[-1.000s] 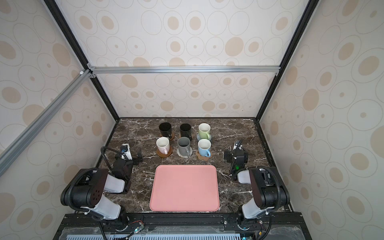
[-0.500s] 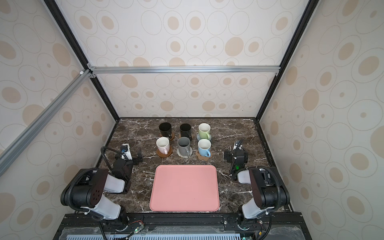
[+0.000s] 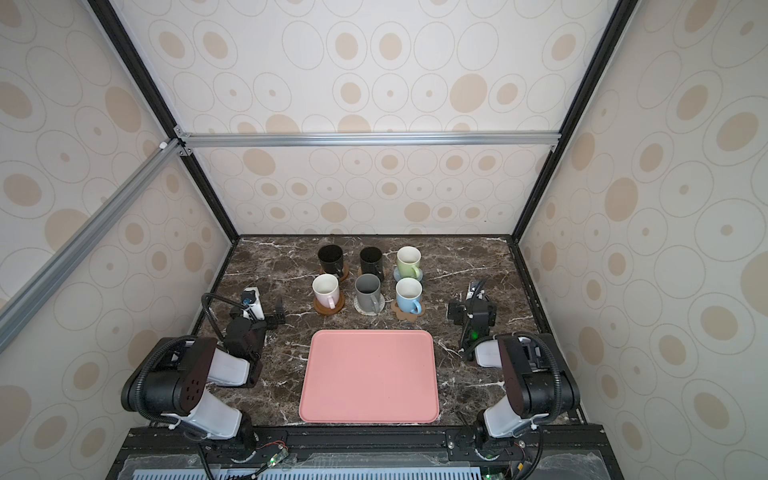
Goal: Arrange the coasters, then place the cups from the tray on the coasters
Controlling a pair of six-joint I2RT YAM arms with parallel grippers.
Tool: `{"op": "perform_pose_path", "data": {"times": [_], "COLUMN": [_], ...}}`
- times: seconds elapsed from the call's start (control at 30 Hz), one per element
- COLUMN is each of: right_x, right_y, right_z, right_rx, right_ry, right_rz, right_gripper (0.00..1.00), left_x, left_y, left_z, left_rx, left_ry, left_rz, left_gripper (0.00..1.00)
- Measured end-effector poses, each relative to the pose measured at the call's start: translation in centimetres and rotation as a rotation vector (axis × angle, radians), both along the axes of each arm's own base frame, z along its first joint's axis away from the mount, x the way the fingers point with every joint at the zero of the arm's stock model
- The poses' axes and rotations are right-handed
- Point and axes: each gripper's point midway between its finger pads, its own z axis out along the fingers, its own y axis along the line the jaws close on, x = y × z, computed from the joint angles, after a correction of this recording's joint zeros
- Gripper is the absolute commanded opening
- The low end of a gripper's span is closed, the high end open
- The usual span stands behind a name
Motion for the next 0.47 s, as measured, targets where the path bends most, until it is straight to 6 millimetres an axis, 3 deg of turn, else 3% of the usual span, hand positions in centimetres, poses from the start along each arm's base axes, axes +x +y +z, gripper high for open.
{"op": "perform_pose_path", "data": {"times": [0.47], "right_x": [0.00], "right_y": [0.00], "right_z": [0.00], "right_rx": [0.000], "right_ry": [0.000], "right_rz": [0.000], "right_gripper": [1.00], "left_x": [0.29], "left_y": [-0.02], "left_z": [-0.05], "left_rx": [0.000], "left_ry": [0.007], "left_rz": [-0.001], "left_gripper": [1.00]}}
